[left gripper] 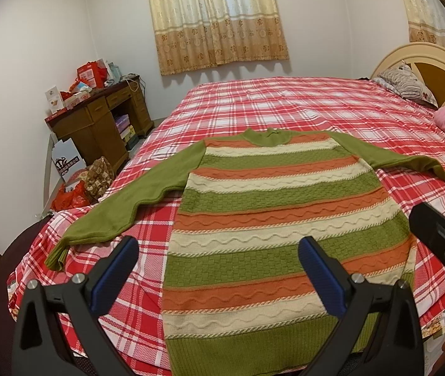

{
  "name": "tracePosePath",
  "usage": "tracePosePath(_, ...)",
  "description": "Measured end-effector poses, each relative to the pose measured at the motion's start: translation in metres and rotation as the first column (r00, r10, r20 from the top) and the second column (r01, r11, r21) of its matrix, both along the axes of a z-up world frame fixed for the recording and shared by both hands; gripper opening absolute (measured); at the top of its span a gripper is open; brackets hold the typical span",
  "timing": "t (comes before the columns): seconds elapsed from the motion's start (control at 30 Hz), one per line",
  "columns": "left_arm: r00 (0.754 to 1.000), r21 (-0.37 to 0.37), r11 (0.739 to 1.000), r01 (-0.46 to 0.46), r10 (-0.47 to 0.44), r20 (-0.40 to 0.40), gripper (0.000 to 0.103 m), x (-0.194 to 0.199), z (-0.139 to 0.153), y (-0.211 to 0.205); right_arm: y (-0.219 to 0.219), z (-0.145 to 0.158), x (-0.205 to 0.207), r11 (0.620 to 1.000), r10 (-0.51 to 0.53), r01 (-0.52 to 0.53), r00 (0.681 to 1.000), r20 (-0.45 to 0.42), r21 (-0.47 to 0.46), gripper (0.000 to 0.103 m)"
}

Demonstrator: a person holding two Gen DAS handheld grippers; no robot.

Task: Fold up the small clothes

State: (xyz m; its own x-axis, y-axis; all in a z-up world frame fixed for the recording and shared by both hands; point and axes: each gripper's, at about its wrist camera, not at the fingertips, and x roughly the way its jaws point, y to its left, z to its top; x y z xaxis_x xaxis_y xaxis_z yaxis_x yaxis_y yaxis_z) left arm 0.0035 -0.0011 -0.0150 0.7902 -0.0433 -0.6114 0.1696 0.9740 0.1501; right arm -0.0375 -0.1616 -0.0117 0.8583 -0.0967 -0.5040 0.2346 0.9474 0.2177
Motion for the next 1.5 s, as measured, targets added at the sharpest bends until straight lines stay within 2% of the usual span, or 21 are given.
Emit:
tracePosePath(0.73,1.000,-0.003,1.000,0.001,-0.001,-0.001,0.103,-0.001,-0.002,-0.002,-0.001,-0.002,0.001,1.000,0.001,-0.001,1.000,-0.011,0.006,0.102)
tracePosePath(1.1,1.000,-0.004,1.000,0.008,-0.009,-0.024,0.103,0.005,-0.013,-0.004,-0.009,-0.008,0.007,1.000,-0.018,0.018,0.999,-0.028,0.010,0.102)
tracePosePath(1.27,0.994,-0.023,1.000,0.001,-0.003,-0.107,0.103,0.026,-0.034,-0.002,-0.041,-0.017,0.013,0.996,-0.084,0.086,0.996,-0.041,0.036,0.102)
tracePosePath(1.37,0.989,-0.034,0.999,-0.001,-0.004,-0.145,0.103,0.038,-0.045,0.000,-0.077,-0.019,0.020,0.990,-0.125,0.128,0.991,-0.048,0.067,0.102)
tracePosePath(1.5,0.989,-0.017,1.000,-0.013,0.010,-0.150,0.103,0.055,-0.052,-0.003,-0.143,-0.016,0.027,0.971,-0.217,0.219,0.976,-0.033,0.101,0.102)
